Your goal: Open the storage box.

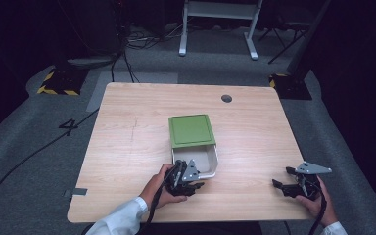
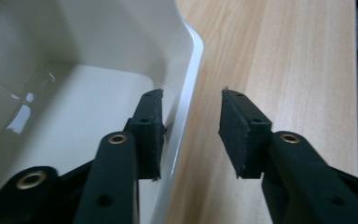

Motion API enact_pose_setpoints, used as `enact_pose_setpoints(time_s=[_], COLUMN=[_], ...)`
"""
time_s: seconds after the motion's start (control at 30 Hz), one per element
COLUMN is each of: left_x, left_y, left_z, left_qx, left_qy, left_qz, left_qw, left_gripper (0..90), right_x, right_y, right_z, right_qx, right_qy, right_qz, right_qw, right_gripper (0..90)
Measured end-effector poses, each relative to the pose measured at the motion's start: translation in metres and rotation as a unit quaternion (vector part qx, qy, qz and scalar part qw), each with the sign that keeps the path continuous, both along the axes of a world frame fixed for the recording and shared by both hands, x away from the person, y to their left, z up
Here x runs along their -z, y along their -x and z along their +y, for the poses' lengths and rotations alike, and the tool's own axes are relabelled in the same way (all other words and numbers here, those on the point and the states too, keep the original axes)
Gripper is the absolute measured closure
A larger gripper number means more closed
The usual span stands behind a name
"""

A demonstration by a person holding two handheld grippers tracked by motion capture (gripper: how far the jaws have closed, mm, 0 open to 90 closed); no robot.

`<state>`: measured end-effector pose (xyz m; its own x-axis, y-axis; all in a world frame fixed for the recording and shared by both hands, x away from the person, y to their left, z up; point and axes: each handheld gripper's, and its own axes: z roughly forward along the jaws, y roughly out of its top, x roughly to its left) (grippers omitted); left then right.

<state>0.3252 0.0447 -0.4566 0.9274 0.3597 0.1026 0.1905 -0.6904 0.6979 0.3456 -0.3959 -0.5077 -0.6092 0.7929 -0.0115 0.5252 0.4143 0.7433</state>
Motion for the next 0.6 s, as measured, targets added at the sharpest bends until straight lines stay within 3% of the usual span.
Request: enact_pose_setpoints(time_s=[0.3, 0.6], left_x=[-0.001, -0.002], left_y=[0.023, 0.03], left_z=[-0.003, -0.004], left_qx=[0.026, 0.034], left_qy=[-0.009, -0.011], left_qz=[0.008, 0.011], left_qw=[0.9996, 0.9993], left_gripper=[62.8, 61.8], right_x=[0.0, 0.0], right_y=[0.0, 0.0], right_z=[0.0, 0.0], right_qx=[0.0, 0.0], right_qy=[0.0, 0.0], right_qz=[0.0, 0.0], right_qw=[1.0, 1.0], right_gripper=[15.5, 15.5])
